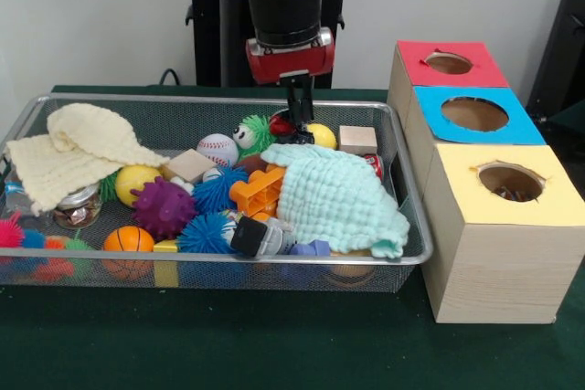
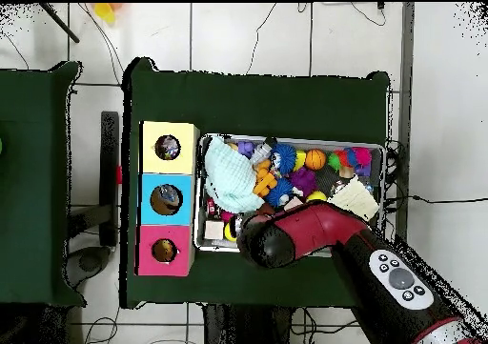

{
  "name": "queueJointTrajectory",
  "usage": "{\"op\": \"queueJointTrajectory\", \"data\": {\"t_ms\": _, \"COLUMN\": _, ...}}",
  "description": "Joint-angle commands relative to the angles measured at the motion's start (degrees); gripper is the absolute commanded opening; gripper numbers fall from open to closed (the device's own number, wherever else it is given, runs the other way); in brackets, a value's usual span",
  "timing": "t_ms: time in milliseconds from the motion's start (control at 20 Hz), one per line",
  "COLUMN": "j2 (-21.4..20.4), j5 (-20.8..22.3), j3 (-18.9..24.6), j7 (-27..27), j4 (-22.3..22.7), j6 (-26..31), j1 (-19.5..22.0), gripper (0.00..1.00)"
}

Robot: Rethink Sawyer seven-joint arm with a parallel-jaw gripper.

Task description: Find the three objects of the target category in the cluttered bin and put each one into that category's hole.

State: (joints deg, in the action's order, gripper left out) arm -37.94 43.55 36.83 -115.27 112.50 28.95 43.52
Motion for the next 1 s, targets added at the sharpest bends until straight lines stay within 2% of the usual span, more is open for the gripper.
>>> {"op": "queueJointTrajectory", "data": {"t_ms": 50, "j2": -0.4, "j5": -1.0, "j3": -0.1, "j7": 7.6, "j4": -8.8, "j6": 7.1, "j1": 0.5, "gripper": 0.00}}
{"op": "queueJointTrajectory", "data": {"t_ms": 250, "j2": -1.8, "j5": -2.8, "j3": -0.2, "j7": 7.6, "j4": -8.8, "j6": 9.5, "j1": 0.6, "gripper": 0.00}}
{"op": "queueJointTrajectory", "data": {"t_ms": 1000, "j2": -1.2, "j5": -5.6, "j3": 4.0, "j7": 14.5, "j4": -12.8, "j6": 16.6, "j1": 1.4, "gripper": 0.00}}
